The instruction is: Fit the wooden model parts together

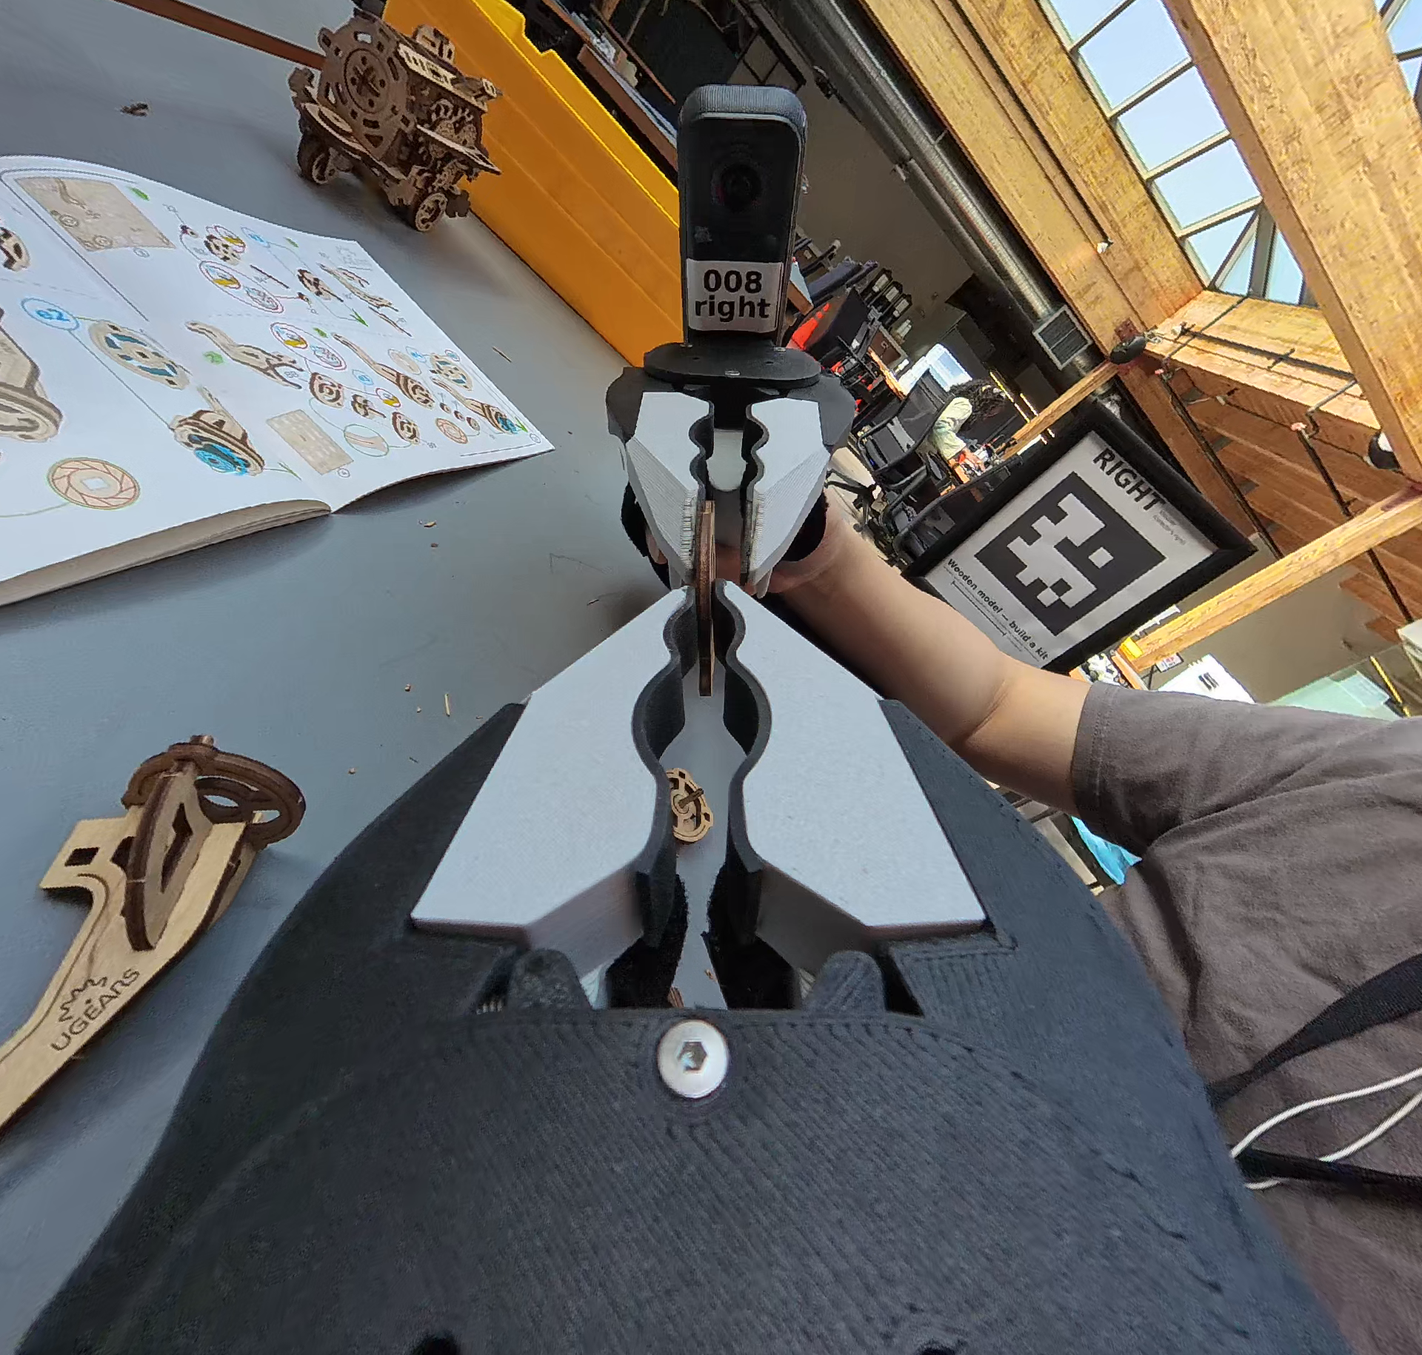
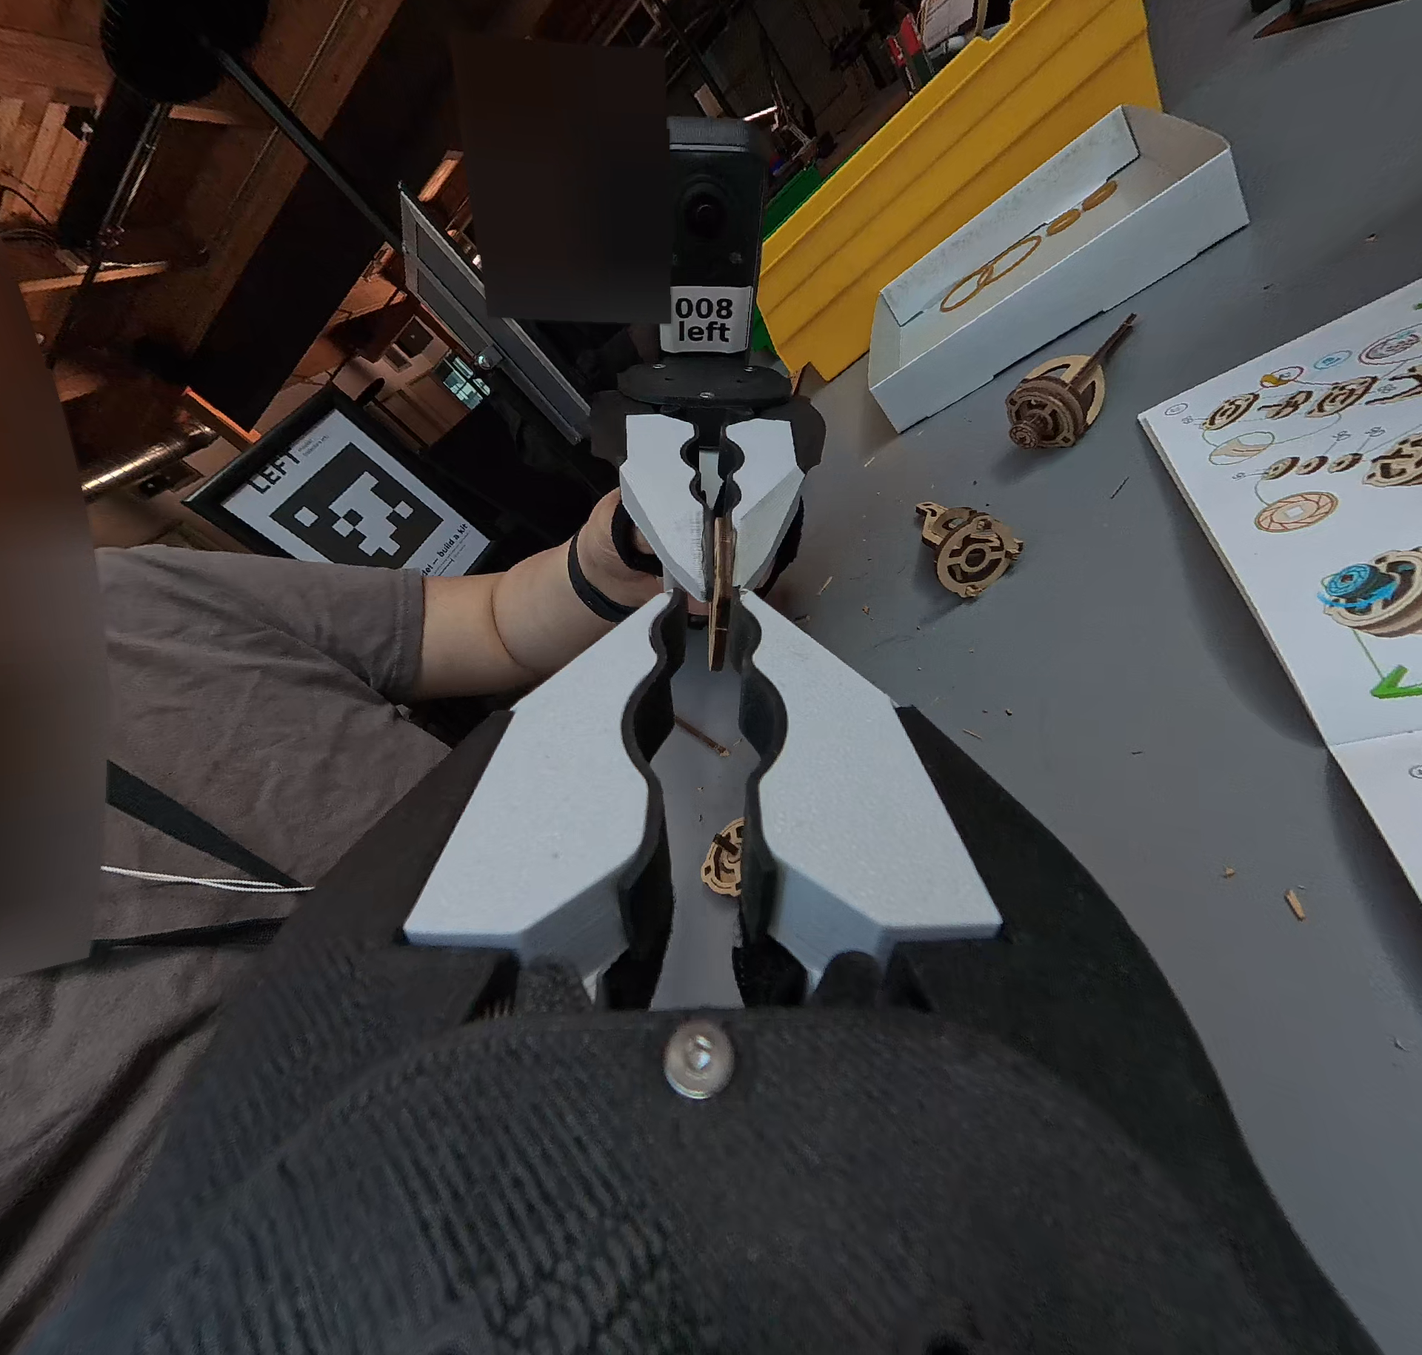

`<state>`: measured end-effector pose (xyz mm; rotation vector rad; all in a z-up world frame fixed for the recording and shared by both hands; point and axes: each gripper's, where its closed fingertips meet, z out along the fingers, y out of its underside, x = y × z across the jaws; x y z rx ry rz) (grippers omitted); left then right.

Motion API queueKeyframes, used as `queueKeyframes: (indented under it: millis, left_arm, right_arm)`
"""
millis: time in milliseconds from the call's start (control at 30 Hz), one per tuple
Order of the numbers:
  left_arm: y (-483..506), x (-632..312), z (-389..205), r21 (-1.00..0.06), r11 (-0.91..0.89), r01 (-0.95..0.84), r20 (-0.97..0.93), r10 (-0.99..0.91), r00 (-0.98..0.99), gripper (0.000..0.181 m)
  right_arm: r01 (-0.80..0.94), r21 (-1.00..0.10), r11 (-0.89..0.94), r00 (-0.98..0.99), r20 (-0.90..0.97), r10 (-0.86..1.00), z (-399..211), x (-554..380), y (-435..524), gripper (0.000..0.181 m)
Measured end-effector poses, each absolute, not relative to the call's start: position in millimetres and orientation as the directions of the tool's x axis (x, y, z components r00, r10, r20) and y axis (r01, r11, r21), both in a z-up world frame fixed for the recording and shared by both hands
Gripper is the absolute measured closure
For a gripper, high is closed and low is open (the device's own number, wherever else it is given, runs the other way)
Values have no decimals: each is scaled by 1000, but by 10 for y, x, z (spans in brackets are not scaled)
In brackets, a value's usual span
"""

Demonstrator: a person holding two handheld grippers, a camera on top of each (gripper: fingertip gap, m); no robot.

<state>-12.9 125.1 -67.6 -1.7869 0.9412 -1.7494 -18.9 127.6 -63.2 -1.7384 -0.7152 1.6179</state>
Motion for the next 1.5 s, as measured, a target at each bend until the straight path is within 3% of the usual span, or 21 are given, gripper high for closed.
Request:
queueKeyframes:
  millis: [833, 967, 1500]
  left_arm:
    - [1262, -113, -755, -751, -636, -177, 646, -763, 3, 181]
    - [1268, -118, -724, -761, -628, -165, 636, -772, 3, 181]
    - [1226, -100, -732, -767, -616, -179, 628, -778, -15, 180]
  right_arm:
    - [26, -780, -626, 152, -616, 773, -765, -178, 1302, 178]
    - [42, -846, -532, 200, -514, 834, -732, -183, 1310, 178]
    - [34, -816, -577, 157, -566, 810, -713, -167, 1272, 180]
